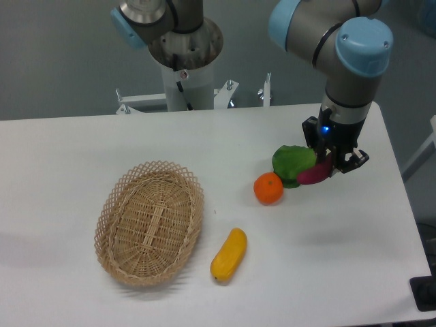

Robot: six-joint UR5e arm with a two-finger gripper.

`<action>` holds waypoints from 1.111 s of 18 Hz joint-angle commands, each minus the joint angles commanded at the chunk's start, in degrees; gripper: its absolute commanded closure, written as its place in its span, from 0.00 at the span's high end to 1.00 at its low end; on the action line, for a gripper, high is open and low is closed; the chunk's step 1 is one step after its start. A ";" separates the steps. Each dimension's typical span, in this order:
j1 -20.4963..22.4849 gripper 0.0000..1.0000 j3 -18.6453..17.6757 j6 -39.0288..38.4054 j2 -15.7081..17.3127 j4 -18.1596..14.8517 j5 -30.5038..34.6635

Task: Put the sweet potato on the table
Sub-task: 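Lift the purple sweet potato in the gripper away from the green pepper, then carry the sweet potato toward the yellow fruit and lower it to the table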

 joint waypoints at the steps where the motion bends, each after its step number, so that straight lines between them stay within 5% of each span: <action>1: -0.09 0.22 0.00 -0.17 -0.09 0.00 0.09; 9: -0.79 0.22 -0.62 -3.68 -1.31 2.02 0.53; 14: -4.48 0.22 -0.62 -17.46 -4.47 5.26 0.70; 17: -7.11 0.22 -1.05 -28.35 -7.72 11.67 0.79; 20: -9.23 0.22 -1.32 -34.70 -10.54 13.88 0.79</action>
